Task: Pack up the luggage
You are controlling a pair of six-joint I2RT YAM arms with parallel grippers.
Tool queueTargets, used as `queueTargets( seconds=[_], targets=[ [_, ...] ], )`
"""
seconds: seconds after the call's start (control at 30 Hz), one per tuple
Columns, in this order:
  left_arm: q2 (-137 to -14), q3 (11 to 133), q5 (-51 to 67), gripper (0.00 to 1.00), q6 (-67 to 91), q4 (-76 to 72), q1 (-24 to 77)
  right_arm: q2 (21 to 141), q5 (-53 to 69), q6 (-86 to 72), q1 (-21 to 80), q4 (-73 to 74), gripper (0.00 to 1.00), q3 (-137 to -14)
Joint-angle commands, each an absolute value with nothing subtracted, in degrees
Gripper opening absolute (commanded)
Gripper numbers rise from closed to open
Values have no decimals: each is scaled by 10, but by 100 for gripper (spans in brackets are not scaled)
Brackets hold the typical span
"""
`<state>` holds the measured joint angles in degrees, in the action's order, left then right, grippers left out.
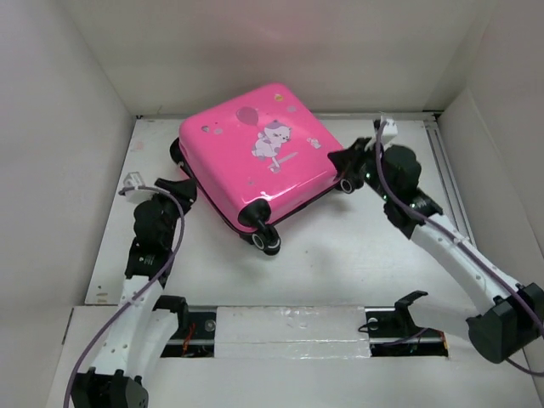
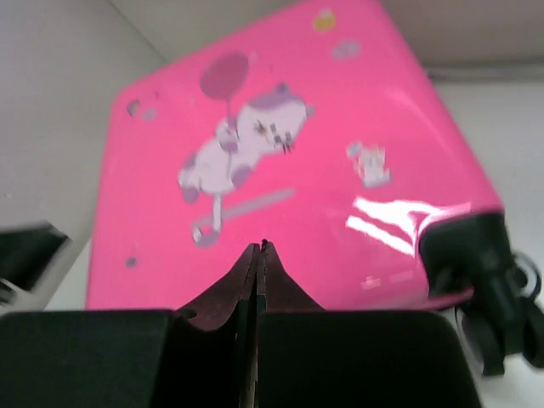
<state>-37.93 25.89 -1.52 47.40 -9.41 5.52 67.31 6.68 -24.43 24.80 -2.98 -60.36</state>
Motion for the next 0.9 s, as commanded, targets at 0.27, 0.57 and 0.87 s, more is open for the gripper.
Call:
queueTargets(
  seconds=[0.27, 0.57, 0.87],
  targets=[
    [-793, 677, -51, 64, 505, -137, 14, 571, -81, -281, 327, -52, 0, -364],
    [-1159, 1077, 1, 65, 393, 80, -56, 685, -113, -287, 306, -52, 0, -397],
    [-1280, 1152, 97, 63, 358, 130, -62, 819, -96, -280, 281, -123, 0, -496]
  ],
)
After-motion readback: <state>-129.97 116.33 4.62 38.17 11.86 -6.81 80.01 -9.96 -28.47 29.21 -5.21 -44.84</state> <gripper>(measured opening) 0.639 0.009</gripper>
